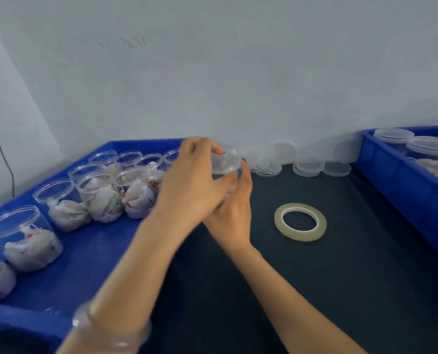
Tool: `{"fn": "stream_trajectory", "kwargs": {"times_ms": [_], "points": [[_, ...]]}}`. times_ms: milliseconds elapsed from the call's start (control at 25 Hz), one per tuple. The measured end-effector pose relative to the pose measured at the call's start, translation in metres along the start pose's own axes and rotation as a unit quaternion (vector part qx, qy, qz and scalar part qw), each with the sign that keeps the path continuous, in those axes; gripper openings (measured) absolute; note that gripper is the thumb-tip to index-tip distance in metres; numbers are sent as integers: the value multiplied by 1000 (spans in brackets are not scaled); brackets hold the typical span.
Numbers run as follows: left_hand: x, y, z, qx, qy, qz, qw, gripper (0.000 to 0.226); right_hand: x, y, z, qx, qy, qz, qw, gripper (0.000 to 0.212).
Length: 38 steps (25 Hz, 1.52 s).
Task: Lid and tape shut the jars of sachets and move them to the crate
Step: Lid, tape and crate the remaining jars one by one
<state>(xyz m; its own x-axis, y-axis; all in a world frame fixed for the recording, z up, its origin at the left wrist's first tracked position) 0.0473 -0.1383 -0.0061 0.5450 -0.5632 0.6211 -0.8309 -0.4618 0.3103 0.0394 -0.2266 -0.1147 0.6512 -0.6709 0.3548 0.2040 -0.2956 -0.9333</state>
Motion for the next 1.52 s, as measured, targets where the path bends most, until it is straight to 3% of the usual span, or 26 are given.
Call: {"fn": "stream_trajectory", "kwargs": {"times_ms": [160,240,360,440,560,640,720,880,1040,1200,1360,1440,1520], "points": [[-19,-6,81,-106,-12,-116,988,84,-2,42,-34,-97,-54,-61,992,89],[-22,-21,106,-173,26,-160,972,93,-3,57,-39,-105,-116,-73,985,91],[-21,-41,130,-246,83,-168,951,92,9,66,-57,-91,-226,-3,970,90],[-19,-45,142,-278,106,-147,943,90,34,67,-81,-153,-192,-26,969,70],[-20,-46,156,-293,151,-126,936,87,89,79,-119,-268,-47,-25,962,47],[-21,-47,161,-301,175,-112,931,84,129,97,-141,-352,-2,35,935,45],[-22,-50,162,-304,182,-99,930,81,162,117,-157,-437,-30,92,894,47],[-22,-51,162,-301,184,-93,931,78,194,146,-168,-609,-139,78,777,50],[-22,-50,161,-305,183,-86,930,77,202,144,-174,-658,-137,69,737,48],[-22,-49,159,-305,182,-85,931,77,188,125,-174,-654,-54,-16,755,27],[-23,-46,156,-313,175,-86,929,75,161,107,-179,-554,-26,43,831,11],[-24,-42,154,-327,165,-79,927,75,145,102,-173,-529,-34,36,847,7],[-26,-35,154,-357,142,-64,921,76,128,93,-166,-458,-24,13,888,7]]}}
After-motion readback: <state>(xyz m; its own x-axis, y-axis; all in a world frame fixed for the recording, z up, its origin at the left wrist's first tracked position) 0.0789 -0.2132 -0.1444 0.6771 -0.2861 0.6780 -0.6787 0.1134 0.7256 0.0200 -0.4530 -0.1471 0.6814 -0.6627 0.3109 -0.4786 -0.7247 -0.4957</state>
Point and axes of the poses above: each hand's wrist, its own x-axis towards the middle knuckle, its own z-axis out of the palm, y = z × x, the point moved 3 cm from there along x, towards the middle knuckle, and after that the axes turned 10 degrees about z, right-handed, at the moved point
